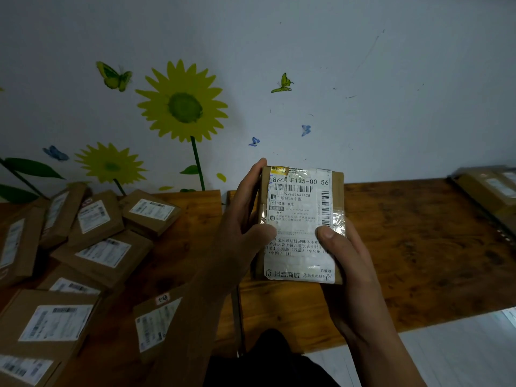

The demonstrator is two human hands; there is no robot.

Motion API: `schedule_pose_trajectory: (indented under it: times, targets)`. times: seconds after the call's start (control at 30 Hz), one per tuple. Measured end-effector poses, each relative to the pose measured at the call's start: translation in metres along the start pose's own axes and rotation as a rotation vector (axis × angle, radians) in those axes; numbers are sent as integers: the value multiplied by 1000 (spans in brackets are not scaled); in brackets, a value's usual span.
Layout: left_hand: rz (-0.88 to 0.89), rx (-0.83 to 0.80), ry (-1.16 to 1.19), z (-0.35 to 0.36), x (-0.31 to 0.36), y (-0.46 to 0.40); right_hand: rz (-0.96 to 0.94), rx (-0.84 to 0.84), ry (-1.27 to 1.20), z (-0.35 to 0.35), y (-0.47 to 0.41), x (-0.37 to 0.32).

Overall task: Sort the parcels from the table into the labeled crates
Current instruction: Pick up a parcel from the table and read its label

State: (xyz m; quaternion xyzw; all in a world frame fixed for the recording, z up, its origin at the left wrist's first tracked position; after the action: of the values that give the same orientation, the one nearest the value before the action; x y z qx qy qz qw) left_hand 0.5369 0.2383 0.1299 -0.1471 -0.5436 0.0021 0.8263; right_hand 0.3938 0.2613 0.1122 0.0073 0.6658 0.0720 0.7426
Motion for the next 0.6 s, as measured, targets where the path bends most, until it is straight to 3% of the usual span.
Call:
schedule_pose_trajectory:
  times: [0.6]
  targets:
    - [-27, -55, -33, 11, -7, 7, 3, 26, -2, -11, 0, 0]
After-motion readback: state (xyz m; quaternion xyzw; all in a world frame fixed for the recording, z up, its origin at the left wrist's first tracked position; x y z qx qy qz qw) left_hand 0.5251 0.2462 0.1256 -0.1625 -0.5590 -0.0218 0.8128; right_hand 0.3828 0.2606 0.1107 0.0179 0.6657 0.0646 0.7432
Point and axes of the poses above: each hand's wrist, its own y-axis away from the middle knuckle, its own z-axis out of the palm, x = y × z, the point moved 9 cm from there along -y, towards the middle knuckle, and after that the axes turned 10 degrees about y, right-handed, at the moved point
